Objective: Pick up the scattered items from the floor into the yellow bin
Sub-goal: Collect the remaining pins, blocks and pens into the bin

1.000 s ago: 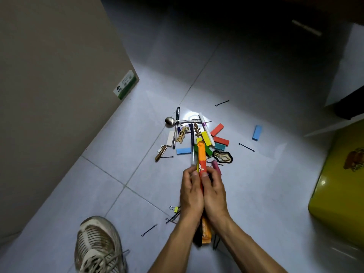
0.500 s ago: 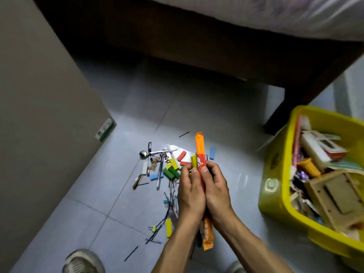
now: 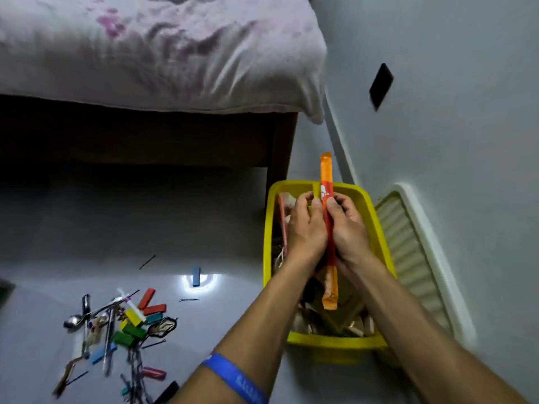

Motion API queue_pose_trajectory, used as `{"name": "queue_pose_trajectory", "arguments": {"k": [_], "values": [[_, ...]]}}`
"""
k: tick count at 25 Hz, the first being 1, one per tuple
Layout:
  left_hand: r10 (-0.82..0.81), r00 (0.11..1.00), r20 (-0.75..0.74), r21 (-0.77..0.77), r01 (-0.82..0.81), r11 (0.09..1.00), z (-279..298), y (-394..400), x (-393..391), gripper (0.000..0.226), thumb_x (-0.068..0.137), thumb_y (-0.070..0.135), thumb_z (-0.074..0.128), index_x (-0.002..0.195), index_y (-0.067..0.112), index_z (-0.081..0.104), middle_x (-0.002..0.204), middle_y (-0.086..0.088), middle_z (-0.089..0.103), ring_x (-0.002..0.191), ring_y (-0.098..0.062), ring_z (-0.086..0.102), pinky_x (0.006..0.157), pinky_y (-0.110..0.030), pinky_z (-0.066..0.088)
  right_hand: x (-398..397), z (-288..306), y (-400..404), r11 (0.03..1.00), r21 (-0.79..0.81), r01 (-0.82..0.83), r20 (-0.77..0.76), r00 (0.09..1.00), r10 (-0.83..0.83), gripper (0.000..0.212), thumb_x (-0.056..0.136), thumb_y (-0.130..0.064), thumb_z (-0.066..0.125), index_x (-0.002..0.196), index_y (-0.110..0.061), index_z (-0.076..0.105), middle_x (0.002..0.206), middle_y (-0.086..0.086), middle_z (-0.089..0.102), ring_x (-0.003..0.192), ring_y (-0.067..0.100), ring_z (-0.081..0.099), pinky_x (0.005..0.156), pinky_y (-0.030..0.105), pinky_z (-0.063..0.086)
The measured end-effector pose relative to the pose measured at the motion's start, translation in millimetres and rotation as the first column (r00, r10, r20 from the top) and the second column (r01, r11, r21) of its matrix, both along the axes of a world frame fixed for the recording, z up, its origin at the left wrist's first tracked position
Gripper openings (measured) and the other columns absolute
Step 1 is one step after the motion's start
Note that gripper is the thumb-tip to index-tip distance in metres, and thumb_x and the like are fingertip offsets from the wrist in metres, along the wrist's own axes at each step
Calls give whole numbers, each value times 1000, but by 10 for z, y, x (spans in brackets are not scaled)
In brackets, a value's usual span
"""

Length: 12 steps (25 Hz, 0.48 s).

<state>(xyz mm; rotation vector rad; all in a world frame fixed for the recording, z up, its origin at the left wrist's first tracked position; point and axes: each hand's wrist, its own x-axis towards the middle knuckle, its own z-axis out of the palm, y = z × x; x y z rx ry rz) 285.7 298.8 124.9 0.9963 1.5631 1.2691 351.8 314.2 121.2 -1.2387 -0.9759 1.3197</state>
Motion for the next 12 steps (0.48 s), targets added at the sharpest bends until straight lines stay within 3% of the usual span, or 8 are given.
{"name": "queue_pose_trajectory", "arguments": {"k": [1,3,5,7,9,10,11,12], "values": [[-38,999,-36,-44,37,998,-103,69,36,34,103,33,38,126,18,58,127,2,57,122,-25,53,104,-33,40,109,-62,71,997,-72,5,-5,1000,-5,13,99,-20,53,96,-23,66,94,6,72,84,14,70,65,23,55],[-56,998,-34,-127,51,991,-326,89,-64,36,103,31,38,126,15,61,134,-5,57,125,-25,51,110,-37,37,242,-208,142,979,-202,15,61,998,-2,18,100,-15,49,99,-18,67,95,7,71,85,18,69,66,28,57],[-47,998,-35,-141,41,989,-474,47,-190,35,101,30,40,121,15,66,125,-7,64,117,-24,57,104,-41,44,327,-318,199,962,-263,72,125,991,-40,26,99,-9,44,111,-11,67,102,9,70,95,24,68,70,31,56],[-32,985,-172,-124,11,992,-565,-27,-278,34,100,28,44,123,15,65,127,-6,64,117,-22,57,101,-39,47,380,-371,207,967,-237,96,230,972,-40,30,98,-6,43,117,-11,65,108,7,68,102,23,65,69,28,52],[-38,938,-344,-44,24,999,-626,-132,-349,35,100,27,46,130,17,60,134,-3,58,122,-19,54,103,-36,45,435,-410,143,998,-57,9,431,902,16,31,98,-13,49,126,-20,62,114,-2,65,112,19,62,78,24,51],[-97,902,-422,-18,99,995,-673,-189,-380,36,100,27,45,134,18,57,138,-2,55,126,-19,51,104,-35,44,465,-441,68,991,25,-133,559,823,96,35,98,-19,52,133,-24,56,125,-4,61,119,15,57,87,26,50],[-206,832,-515,-39,217,975,-718,-242,-407,39,101,28,45,138,20,52,144,-2,50,131,-19,47,107,-36,42,483,-502,-12,944,34,-328,709,673,209,42,99,-25,51,141,-27,48,140,-4,52,130,13,47,99,31,45],[-325,721,-612,-106,333,937,-774,-290,-421,43,101,28,44,143,21,47,150,-3,44,137,-20,41,112,-38,37,487,-596,-102,864,-47,-502,838,451,307,50,100,-29,48,149,-29,37,154,-3,38,140,13,34,111,36,35]]}}
